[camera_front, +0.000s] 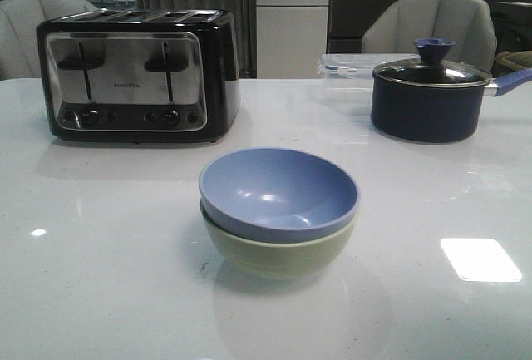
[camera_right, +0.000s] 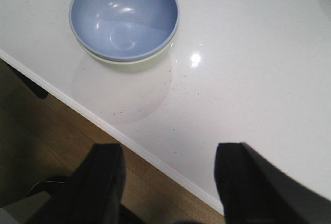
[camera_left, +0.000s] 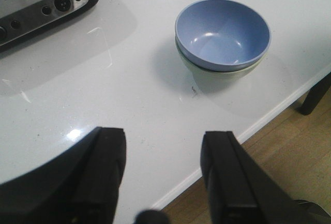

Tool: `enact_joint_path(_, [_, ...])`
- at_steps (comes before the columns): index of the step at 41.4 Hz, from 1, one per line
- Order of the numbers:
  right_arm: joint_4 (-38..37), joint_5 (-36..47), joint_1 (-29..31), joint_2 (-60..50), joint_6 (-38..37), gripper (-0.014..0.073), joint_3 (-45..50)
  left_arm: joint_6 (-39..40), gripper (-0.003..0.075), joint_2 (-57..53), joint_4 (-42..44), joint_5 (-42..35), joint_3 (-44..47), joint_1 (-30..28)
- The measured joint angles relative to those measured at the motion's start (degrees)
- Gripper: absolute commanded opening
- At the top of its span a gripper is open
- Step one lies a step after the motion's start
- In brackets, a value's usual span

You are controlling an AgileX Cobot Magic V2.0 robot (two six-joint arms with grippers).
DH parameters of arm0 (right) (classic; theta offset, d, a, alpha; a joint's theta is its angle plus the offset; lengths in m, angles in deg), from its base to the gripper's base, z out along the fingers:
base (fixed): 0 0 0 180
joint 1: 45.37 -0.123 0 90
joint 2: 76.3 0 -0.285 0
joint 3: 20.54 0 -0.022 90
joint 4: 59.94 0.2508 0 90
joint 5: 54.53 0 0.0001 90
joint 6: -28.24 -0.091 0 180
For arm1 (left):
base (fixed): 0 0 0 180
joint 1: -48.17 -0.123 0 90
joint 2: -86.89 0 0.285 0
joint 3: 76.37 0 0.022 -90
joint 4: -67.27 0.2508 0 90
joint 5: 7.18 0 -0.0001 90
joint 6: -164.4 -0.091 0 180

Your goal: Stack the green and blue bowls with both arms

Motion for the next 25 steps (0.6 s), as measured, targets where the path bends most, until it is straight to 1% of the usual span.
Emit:
enact_joint_path(4, [0.0,0.0,0.0,0.0,-0.1,0.0297,0.2,0.0,0.0378,0.0,0.1,0.0,0.0,0.0])
enact_joint_path(8, [0.0,0.0,0.0,0.0,-0.1,0.0185,0.2,0.0,0.0318,0.0,0.1,0.0,0.0,0.0])
enact_joint_path(13, [0.0,0.0,0.0,0.0,-0.2,0.0089,0.2,0.0,0.0222,0.0,0.1,0.0,0.0,0.0])
enact_joint_path(16, [0.0,0.0,0.0,0.0,-0.2,0.0051,0.2,0.0,0.0162,0.0,0.1,0.0,0.0,0.0])
enact_joint_path(18, [0.0,0.0,0.0,0.0,-0.2,0.0052,0.2,0.0,0.0115,0.0,0.1,0.0,0.0,0.0])
enact_joint_path(20, [0.0,0.1,0.0,0.0,-0.2,0.0052,0.2,0.0,0.0089,0.0,0.1,0.0,0.0,0.0])
enact_joint_path(25, [0.0,0.7,0.0,0.0,-0.2,0.0052,0.2,0.0,0.0093,0.0,0.1,0.0,0.0,0.0])
